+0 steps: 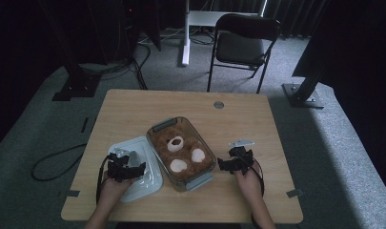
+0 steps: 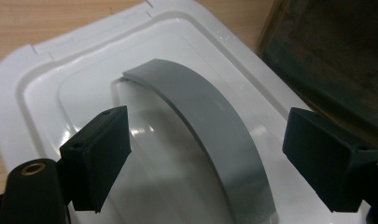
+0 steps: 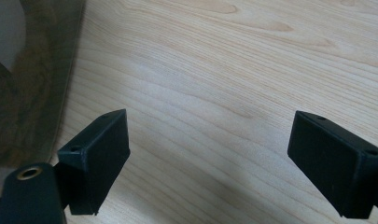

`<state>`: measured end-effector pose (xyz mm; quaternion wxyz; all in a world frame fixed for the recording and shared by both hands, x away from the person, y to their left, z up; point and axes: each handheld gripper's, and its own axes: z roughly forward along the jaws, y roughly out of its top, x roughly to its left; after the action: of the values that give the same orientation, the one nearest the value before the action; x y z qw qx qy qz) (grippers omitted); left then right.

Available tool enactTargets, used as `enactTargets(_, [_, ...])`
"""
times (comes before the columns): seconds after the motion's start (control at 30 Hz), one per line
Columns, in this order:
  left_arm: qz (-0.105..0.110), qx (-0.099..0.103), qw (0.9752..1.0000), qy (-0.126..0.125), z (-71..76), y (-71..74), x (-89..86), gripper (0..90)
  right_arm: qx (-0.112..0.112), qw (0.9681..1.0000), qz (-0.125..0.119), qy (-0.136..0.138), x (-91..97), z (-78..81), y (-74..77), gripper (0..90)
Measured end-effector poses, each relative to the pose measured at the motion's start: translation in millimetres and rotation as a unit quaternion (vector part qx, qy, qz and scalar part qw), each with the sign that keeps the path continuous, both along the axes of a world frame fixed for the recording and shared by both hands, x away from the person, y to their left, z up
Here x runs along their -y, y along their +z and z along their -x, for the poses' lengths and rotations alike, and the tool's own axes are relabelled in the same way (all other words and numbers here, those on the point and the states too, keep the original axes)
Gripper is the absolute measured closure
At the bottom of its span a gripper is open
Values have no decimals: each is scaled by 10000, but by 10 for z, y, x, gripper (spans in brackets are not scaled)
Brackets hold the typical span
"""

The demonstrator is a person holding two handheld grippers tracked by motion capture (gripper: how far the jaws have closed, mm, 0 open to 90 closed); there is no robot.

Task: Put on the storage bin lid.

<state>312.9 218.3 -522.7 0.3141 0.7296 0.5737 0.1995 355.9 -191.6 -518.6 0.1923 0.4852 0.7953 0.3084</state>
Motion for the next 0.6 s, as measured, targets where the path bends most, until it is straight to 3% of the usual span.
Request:
enactTargets(0.07, [68, 37, 10000, 62, 6, -18, -21, 308, 15, 10000, 5, 11, -4, 5, 12, 121])
enactTargets(0.2, [193, 56, 9998, 12, 17, -21, -47, 481, 17, 10000, -6, 33, -18, 20, 16, 122])
enactTargets(0.6, [514, 151, 9985, 93, 33, -19, -160, 671, 39, 9999, -58, 141, -64, 58, 24, 122])
